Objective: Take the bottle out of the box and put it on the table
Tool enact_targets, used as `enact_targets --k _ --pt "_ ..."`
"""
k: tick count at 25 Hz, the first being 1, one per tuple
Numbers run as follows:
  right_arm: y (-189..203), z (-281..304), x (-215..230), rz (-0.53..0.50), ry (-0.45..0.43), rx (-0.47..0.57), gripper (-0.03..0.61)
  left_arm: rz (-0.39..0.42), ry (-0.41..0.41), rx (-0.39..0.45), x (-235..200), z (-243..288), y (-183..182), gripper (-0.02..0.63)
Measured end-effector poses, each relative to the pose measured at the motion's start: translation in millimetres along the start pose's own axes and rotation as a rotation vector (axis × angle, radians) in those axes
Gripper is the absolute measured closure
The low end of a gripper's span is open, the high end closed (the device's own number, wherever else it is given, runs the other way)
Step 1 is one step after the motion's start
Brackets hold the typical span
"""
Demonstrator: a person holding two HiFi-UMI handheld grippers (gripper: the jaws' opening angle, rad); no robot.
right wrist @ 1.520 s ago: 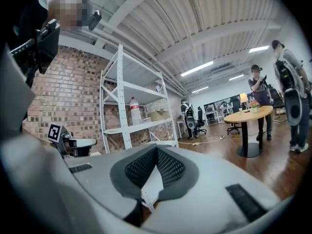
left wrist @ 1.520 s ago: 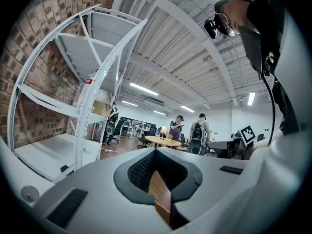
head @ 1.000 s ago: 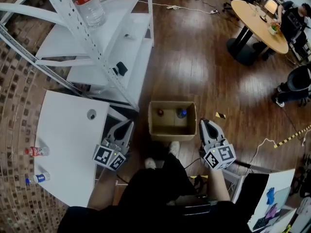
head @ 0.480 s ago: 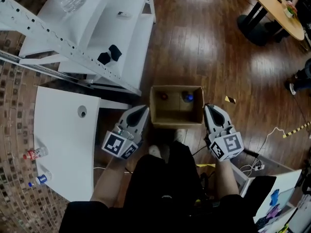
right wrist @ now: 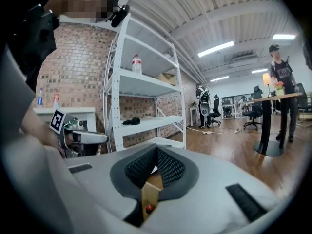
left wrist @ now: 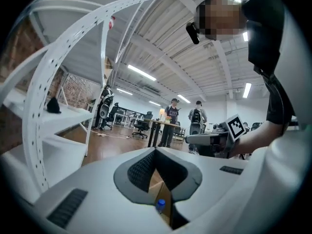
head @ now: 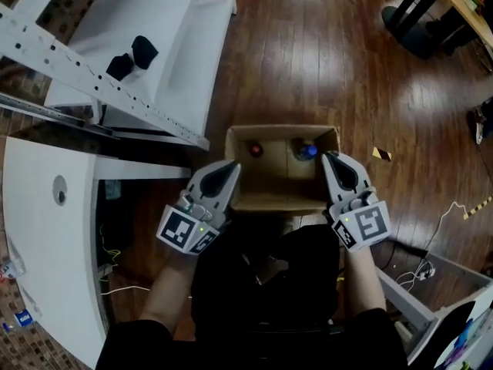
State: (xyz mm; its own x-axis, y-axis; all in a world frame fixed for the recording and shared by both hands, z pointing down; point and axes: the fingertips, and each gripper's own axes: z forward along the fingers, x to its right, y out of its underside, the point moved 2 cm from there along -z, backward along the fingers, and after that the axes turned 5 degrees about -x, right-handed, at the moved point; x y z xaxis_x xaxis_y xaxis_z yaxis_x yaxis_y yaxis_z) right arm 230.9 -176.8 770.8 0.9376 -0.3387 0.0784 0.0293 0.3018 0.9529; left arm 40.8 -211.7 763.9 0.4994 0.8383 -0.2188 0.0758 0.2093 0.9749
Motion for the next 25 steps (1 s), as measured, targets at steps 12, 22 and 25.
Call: enact_targets --k 12,22,25 --pt "139.5 67.6 2.3 -0.189 0.029 0.051 0.574 0.078 0.08 0.07 -50.0 22.8 165.1 0.609" --pt "131.8 49.1 36.8 -0.029 0.167 0.092 0.574 0.082 0.197 0.0 -26.5 71.1 182.3 0.609" --pt "146.6 36.6 43.9 0.015 0.201 0.081 0.574 0.085 0.254 -0.02 -9.7 90.1 193.8 0.609"
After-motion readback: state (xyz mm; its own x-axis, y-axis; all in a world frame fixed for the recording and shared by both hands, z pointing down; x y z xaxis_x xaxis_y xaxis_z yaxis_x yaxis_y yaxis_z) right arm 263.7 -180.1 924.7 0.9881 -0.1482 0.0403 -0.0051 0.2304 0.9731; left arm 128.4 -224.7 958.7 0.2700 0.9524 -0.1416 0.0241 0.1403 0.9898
